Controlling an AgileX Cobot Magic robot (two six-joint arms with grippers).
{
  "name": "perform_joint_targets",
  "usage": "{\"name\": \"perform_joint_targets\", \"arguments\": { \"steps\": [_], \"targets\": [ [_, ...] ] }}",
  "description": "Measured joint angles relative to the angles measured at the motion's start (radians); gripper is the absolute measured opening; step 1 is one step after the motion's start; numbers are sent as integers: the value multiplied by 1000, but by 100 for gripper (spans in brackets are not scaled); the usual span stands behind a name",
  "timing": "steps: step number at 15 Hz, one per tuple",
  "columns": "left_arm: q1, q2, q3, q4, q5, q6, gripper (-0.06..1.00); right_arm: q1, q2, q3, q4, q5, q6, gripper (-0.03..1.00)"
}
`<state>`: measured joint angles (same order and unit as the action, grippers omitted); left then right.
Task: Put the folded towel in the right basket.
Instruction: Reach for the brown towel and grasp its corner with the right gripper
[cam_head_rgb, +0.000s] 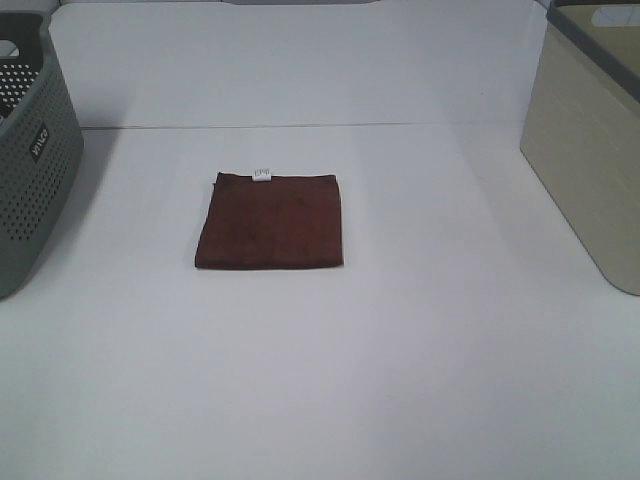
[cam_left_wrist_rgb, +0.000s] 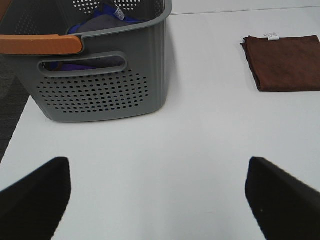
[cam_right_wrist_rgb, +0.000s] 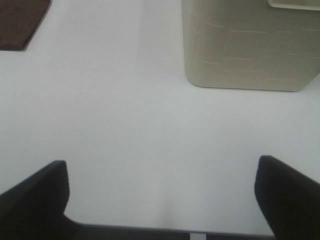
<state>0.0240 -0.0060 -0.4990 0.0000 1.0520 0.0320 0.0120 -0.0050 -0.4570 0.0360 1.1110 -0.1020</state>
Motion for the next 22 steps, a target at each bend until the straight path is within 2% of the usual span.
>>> {"name": "perform_joint_targets", "arguments": {
  "steps": [22],
  "targets": [
    [0,0,0,0,0,0,88,0,0,0,0,0,0,97]
  ]
}}
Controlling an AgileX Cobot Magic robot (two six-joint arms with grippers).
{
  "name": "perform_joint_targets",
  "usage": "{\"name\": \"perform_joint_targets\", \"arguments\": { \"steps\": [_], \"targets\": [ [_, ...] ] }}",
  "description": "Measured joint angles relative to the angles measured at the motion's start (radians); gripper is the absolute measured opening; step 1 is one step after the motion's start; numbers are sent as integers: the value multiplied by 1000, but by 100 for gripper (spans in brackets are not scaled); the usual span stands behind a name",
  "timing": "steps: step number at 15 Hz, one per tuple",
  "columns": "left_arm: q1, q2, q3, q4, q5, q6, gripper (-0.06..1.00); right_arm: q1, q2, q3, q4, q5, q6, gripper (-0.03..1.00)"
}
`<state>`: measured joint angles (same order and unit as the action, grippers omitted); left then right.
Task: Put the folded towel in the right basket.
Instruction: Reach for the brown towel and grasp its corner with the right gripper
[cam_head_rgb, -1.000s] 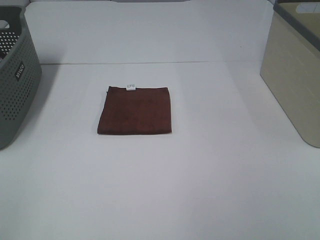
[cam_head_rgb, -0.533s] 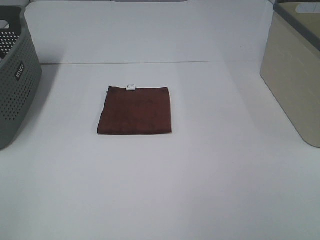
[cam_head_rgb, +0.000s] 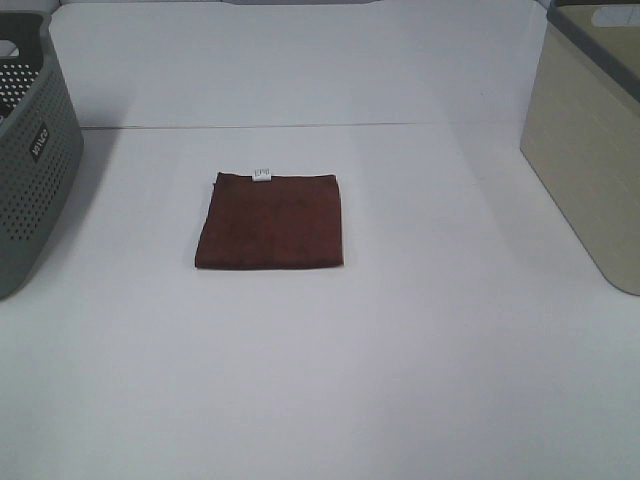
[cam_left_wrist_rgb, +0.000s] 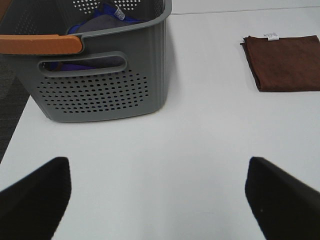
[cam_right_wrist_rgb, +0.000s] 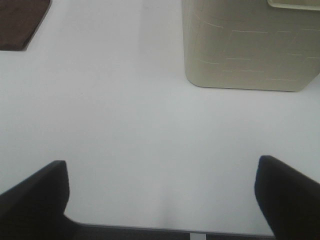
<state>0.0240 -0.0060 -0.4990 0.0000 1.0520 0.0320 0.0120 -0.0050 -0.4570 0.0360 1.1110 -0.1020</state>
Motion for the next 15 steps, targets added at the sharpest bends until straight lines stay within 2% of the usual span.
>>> {"name": "perform_joint_targets", "arguments": {
  "steps": [15],
  "targets": [
    [0,0,0,0,0,0,88,0,0,0,0,0,0,97]
  ]
}}
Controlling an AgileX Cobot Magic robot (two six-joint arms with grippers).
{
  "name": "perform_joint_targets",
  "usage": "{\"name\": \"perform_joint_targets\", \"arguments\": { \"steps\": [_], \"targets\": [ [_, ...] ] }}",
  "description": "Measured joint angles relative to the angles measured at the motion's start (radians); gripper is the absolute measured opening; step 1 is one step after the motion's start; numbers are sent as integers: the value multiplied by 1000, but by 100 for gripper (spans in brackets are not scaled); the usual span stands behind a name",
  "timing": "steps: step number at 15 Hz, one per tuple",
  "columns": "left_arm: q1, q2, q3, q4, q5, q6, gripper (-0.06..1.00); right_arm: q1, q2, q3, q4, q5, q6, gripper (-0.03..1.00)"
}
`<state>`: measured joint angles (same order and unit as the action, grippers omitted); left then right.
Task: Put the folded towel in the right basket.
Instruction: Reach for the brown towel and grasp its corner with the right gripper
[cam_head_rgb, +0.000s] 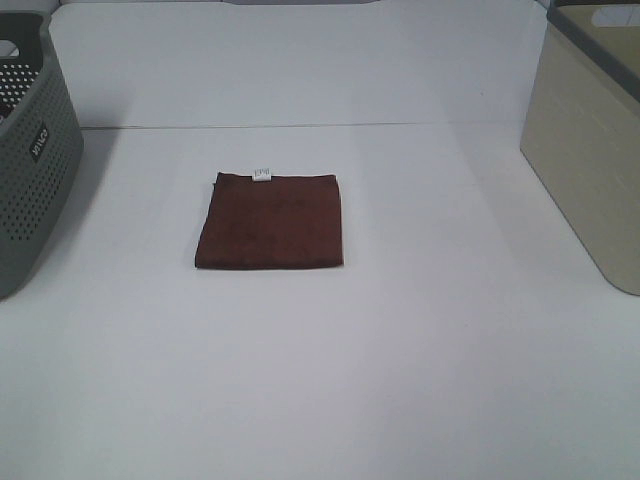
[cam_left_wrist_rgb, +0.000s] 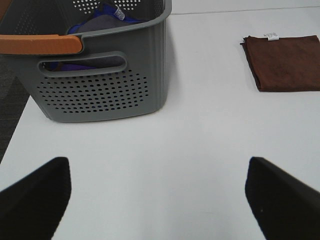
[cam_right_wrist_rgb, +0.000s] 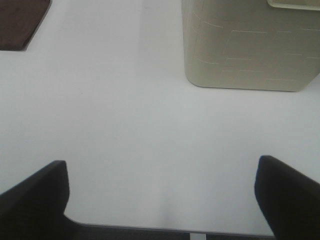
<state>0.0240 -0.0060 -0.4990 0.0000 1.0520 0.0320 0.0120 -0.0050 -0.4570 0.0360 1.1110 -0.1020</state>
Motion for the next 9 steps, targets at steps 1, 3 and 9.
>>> {"name": "perform_joint_targets", "arguments": {
  "steps": [1,3,9],
  "targets": [
    [0,0,0,0,0,0,88,0,0,0,0,0,0,97],
    [0,0,0,0,0,0,88,0,0,0,0,0,0,97],
    [0,0,0,0,0,0,88,0,0,0,0,0,0,97]
  ]
}}
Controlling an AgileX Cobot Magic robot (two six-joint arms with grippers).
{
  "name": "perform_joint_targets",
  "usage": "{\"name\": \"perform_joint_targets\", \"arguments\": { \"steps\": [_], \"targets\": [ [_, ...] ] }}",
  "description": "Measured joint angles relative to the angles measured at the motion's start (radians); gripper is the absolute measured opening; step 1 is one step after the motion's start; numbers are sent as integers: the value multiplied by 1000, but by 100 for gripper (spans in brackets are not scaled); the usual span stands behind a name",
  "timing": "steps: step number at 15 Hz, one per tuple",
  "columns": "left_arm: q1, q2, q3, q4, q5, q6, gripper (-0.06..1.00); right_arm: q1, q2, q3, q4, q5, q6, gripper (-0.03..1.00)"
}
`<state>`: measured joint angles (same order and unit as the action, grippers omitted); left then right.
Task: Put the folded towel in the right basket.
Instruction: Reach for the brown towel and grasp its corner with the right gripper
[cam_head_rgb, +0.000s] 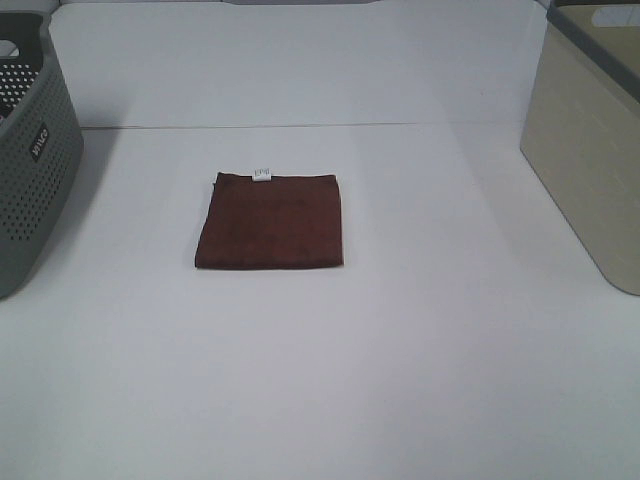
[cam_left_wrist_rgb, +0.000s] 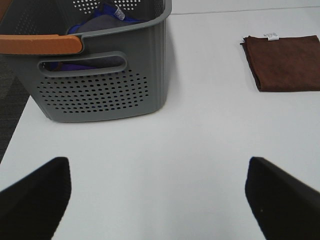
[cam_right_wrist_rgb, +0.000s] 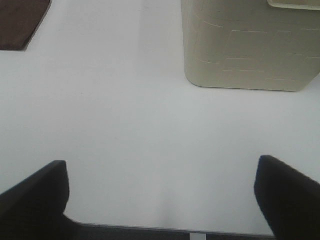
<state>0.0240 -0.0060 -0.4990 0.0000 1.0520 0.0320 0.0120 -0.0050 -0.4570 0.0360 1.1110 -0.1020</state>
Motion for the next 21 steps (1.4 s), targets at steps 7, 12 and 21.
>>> {"name": "perform_joint_targets", "arguments": {
  "steps": [7,12,21],
  "targets": [
    [0,0,0,0,0,0,88,0,11,-1,0,-7,0,97],
    [0,0,0,0,0,0,88,0,269,-95,46,-132,0,95],
    [0,0,0,0,0,0,88,0,1135,-536,603,-137,-283,92]
  ]
}}
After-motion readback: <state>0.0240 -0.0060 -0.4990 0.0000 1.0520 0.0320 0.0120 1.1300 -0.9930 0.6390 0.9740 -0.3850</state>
